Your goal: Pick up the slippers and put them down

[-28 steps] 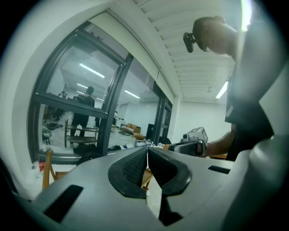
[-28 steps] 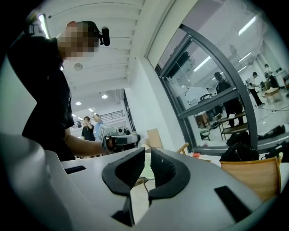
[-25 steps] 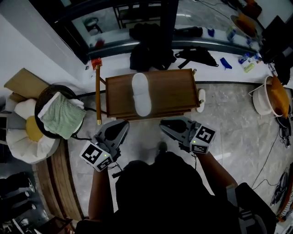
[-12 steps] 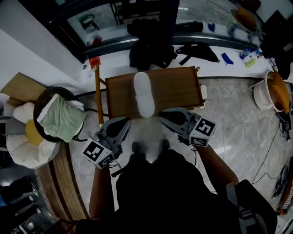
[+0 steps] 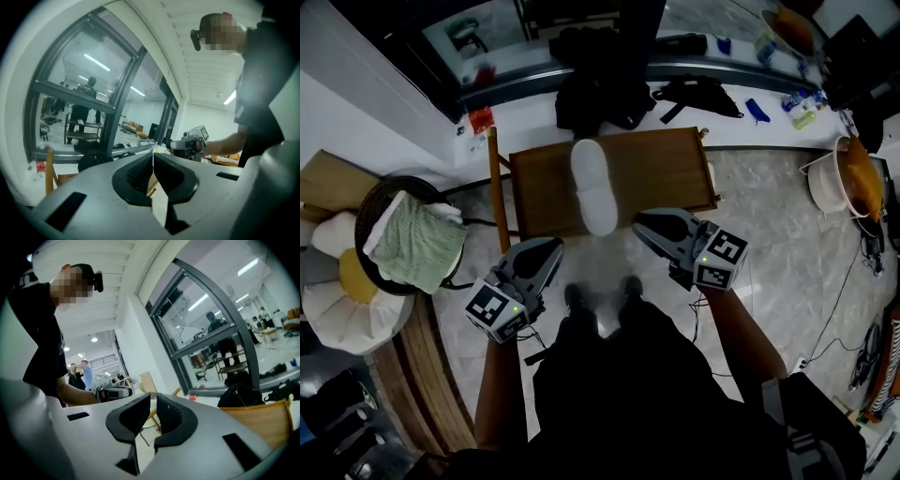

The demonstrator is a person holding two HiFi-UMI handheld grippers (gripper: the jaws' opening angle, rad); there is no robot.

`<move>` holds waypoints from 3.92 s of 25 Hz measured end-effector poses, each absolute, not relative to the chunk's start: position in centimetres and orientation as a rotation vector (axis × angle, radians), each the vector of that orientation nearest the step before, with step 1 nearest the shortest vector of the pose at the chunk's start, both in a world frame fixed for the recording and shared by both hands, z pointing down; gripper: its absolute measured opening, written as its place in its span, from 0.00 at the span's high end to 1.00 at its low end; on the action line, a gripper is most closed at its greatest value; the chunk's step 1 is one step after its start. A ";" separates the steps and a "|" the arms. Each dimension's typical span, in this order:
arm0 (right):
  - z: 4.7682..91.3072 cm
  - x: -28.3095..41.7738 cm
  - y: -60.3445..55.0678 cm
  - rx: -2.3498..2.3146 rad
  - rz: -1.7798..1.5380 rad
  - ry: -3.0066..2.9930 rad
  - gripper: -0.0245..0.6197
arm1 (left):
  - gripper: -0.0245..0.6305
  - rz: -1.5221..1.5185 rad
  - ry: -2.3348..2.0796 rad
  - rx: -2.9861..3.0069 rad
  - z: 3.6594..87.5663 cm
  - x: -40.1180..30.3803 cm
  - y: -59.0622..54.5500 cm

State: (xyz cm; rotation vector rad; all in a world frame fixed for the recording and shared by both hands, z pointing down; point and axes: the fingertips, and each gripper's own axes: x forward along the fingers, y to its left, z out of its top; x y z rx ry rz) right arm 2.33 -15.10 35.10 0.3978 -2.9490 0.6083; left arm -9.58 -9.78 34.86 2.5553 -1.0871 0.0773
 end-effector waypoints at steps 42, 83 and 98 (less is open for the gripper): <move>67.4 -1.0 -14.9 0.597 2.057 -2.343 0.68 | 0.94 0.109 -0.860 2.276 59.2 -7.0 -10.3; 61.5 -1.3 -18.0 0.566 2.000 -2.600 0.86 | 0.94 0.096 -0.864 2.343 56.2 -6.5 -11.2; 39.6 -2.7 -19.8 0.363 1.592 -3.029 0.87 | 0.94 0.048 -1.060 2.576 39.0 -9.7 -14.3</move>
